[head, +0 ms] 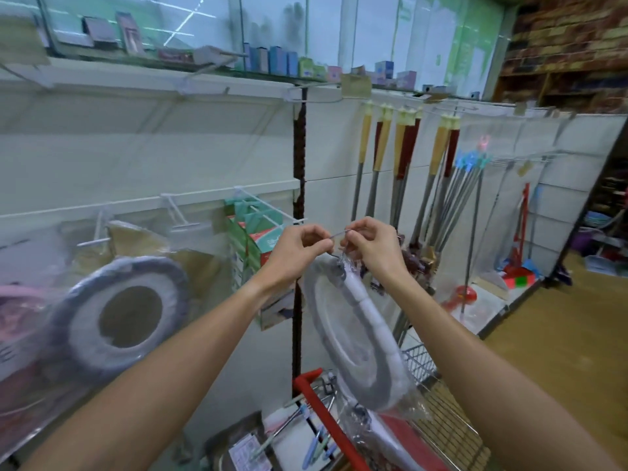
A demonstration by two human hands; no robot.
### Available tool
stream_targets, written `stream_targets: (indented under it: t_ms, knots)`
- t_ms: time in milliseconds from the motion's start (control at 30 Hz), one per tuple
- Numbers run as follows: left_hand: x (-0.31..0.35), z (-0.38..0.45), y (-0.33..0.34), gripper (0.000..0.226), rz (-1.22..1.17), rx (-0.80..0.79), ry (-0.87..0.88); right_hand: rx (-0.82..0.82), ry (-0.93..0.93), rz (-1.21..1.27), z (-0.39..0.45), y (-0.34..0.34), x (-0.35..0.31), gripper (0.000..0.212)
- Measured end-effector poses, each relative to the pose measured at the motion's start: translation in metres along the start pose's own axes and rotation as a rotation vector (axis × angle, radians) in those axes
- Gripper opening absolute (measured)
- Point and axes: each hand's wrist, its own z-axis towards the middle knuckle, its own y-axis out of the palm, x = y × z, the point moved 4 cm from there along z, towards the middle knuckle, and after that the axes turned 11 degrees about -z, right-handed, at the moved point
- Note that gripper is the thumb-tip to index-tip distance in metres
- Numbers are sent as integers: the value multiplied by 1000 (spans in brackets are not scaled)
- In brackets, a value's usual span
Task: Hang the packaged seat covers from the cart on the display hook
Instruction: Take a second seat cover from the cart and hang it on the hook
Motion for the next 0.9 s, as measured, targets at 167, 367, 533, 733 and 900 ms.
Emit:
stream_targets:
  t_ms: [167, 367, 533, 733, 900]
  knots:
    - [4, -13, -40, 10, -16, 25, 11, -58, -31, 15, 0, 34, -29, 11]
    - [-1, -33, -82, 22, -33, 52, -13, -130, -50, 51, -4, 78, -43, 15]
    - [-6, -60, -115, 15, -41, 95, -30, -181, -49, 84, -15, 116, -53, 23]
    - [-15, -92, -156, 7, -18, 157, -72, -259, -58, 102, -32, 168, -62, 14]
    - [-16, -120, -188, 20, -4, 199, -95, -325, -74, 92, -49, 208, -75, 19]
